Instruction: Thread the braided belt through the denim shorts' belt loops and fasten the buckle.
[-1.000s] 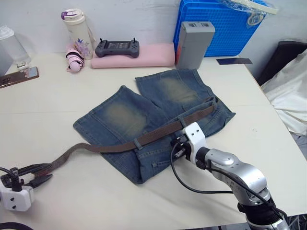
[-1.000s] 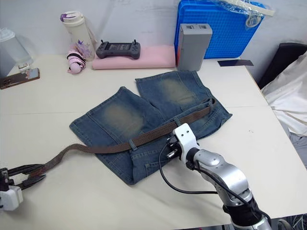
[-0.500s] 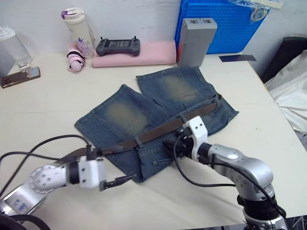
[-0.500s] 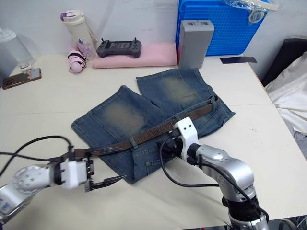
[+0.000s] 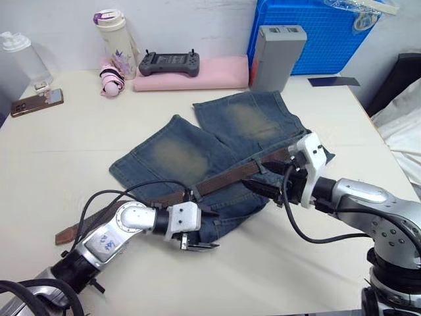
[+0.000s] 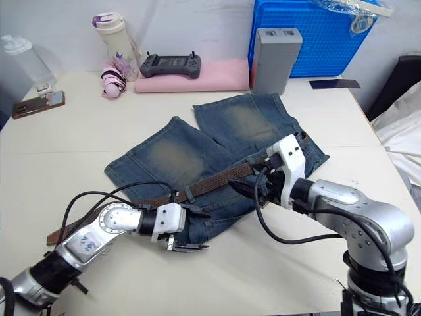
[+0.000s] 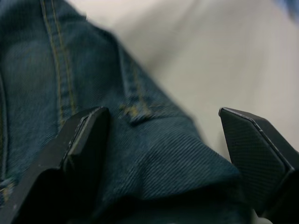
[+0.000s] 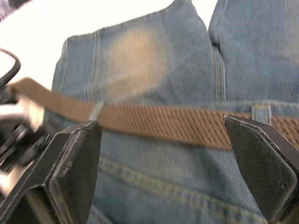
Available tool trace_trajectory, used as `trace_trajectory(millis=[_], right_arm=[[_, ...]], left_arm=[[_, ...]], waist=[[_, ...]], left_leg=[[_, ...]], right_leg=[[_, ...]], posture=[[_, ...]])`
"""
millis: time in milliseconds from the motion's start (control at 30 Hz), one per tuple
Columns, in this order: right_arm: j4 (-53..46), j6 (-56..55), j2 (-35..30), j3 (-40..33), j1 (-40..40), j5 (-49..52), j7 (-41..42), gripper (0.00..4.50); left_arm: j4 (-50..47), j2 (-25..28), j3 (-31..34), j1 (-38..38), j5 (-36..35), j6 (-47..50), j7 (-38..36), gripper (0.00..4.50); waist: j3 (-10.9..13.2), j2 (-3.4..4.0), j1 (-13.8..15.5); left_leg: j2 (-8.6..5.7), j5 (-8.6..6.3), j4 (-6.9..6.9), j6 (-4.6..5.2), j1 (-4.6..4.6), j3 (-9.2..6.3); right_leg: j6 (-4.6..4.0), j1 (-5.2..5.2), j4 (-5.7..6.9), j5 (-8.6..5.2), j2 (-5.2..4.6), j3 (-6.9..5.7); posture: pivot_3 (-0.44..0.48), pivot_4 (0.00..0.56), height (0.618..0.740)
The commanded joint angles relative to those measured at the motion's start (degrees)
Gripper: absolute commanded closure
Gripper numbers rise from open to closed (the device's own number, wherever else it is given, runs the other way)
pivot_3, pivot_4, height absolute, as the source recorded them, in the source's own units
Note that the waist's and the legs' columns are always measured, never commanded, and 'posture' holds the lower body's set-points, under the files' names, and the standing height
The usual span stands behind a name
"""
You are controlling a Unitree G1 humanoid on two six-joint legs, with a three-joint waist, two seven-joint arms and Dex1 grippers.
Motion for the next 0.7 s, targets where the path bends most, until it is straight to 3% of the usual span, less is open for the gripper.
trace_trajectory(millis=[33,67,100,167,233,367,533,700], right_arm=[[-1.3,-5.0,-4.2,0.0,0.5,-1.3,3.6,0.08],[-1.2,-5.7,-4.6,0.1,0.8,-1.4,3.9,0.08],[-1.0,-6.8,-5.7,0.7,1.1,-2.3,4.7,0.0],[-0.6,-9.0,-7.6,2.1,1.8,-4.3,6.0,0.0],[-0.2,-10.8,-9.2,3.3,2.5,-5.5,7.5,0.0],[1.0,-16.1,-12.4,6.8,4.1,-9.9,10.7,0.0],[5.3,-32.3,-19.9,16.6,6.2,-25.1,17.0,0.0],[14.5,-48.1,-22.7,26.8,6.8,-40.7,19.8,0.0]], left_arm=[[3.6,-1.3,0.9,-0.6,10.1,-3.8,0.5,0.43],[3.9,-1.8,1.5,-0.3,10.6,-4.2,0.2,0.43],[3.6,-0.7,2.5,0.5,11.2,-5.4,-0.7,0.84],[3.0,1.5,5.0,2.1,12.2,-6.6,-1.3,1.07],[2.6,3.8,7.7,3.8,13.0,-6.5,-1.4,1.61],[3.6,10.1,13.6,7.1,12.7,-9.3,-4.9,3.26],[11.7,17.2,20.4,9.0,10.6,-16.9,-12.8,3.26],[25.0,19.9,22.5,5.4,15.6,-28.3,-14.9,3.26]], waist=[[0.0,-0.01,0.1],[0.0,-0.01,0.1],[0.0,-0.01,0.1],[0.0,-0.01,-0.1],[0.0,-0.01,-0.2],[0.0,0.0,-0.3],[0.0,0.03,-0.3],[0.0,0.04,-0.3]], left_leg=[[0.01,0.0,0.02,0.0,0.0,0.01],[0.02,0.0,0.06,0.0,0.02,0.01],[0.08,0.0,0.15,0.0,0.04,0.0],[0.08,0.0,0.25,0.0,0.04,-0.01],[0.12,-0.01,0.29,0.0,0.06,-0.01],[0.22,0.0,0.31,-0.07,0.14,-0.01],[0.23,-0.07,0.29,-0.11,0.11,-0.01],[0.22,-0.11,0.26,-0.13,0.09,0.05]], right_leg=[[0.0,0.0,0.0,0.0,-0.01,0.0],[0.01,0.03,0.01,0.01,-0.03,0.01],[0.01,0.07,0.05,0.01,-0.04,0.0],[0.01,0.06,0.06,0.01,-0.05,0.01],[0.01,0.06,0.04,0.01,-0.05,0.03],[-0.05,0.03,0.07,-0.02,-0.03,0.04],[-0.1,-0.02,0.04,-0.05,-0.04,0.04],[-0.11,-0.05,-0.02,-0.05,-0.03,0.0]], posture=[[0.0,0.15,0.724],[0.0,0.15,0.724],[0.0,0.15,0.724],[0.0,0.15,0.724],[0.0,0.15,0.724],[0.0,0.15,0.724],[0.0,0.15,0.724],[0.0,0.15,0.724]])
